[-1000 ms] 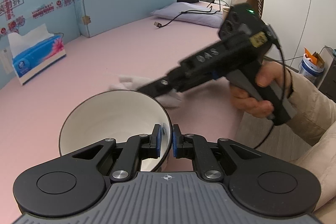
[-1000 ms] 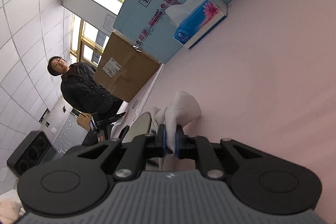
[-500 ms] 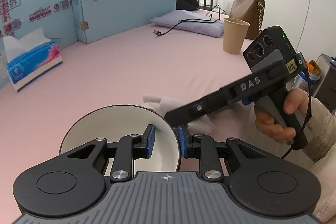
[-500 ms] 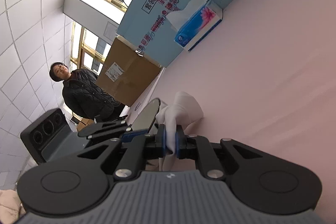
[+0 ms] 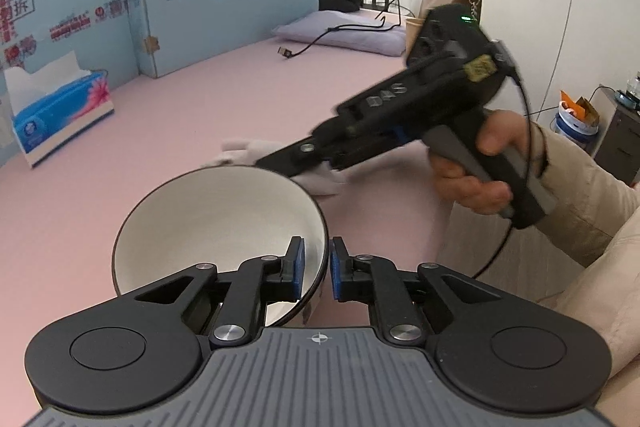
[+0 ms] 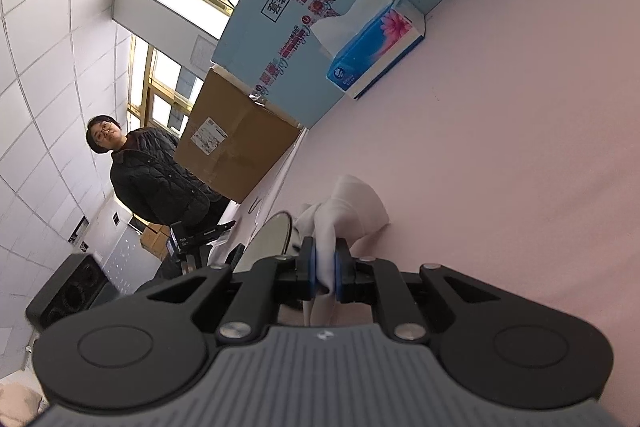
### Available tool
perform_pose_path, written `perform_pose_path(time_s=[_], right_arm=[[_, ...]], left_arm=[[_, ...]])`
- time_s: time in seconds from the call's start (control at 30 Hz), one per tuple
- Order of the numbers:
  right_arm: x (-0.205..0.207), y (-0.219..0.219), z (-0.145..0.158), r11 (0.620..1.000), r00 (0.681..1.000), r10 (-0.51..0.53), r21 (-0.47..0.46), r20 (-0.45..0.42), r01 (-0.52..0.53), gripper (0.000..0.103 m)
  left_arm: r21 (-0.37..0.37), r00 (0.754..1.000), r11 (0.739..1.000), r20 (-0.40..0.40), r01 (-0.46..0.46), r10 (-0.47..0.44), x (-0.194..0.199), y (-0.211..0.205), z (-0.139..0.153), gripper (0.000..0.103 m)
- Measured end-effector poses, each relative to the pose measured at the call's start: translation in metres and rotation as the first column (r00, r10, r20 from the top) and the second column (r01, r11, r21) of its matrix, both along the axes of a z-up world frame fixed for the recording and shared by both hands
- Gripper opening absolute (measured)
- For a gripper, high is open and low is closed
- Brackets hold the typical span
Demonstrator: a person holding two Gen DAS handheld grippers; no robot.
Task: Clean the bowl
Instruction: 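Keep rubbing the bowl's outer wall with the cloth in the right gripper while the left gripper holds it tilted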
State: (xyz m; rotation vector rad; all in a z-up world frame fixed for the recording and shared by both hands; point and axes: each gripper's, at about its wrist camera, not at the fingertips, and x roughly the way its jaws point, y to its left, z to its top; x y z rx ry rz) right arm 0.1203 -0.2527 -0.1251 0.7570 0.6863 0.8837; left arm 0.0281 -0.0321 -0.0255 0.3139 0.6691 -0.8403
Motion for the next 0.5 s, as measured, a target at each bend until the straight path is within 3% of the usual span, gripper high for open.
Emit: perform_pose_path(time_s=[0.23,0.5], right_arm=[[0.020,0.012,0.004,0.999,0.999,0.037,-0.016,0.005,-0.037,0.011],[0.006,-0.002,-0.002,1.000,1.000,0.016,0.000,0.006,-0.016,0.011]], left_arm=[[-0.006,1.000,1.000,0.001,-0.011,0.011,0.001,0.001,0.001,0.016],[-0.009,1.000,1.000,0.006,-0.030,0.030,0.011,-0.010,0.004,0.023]])
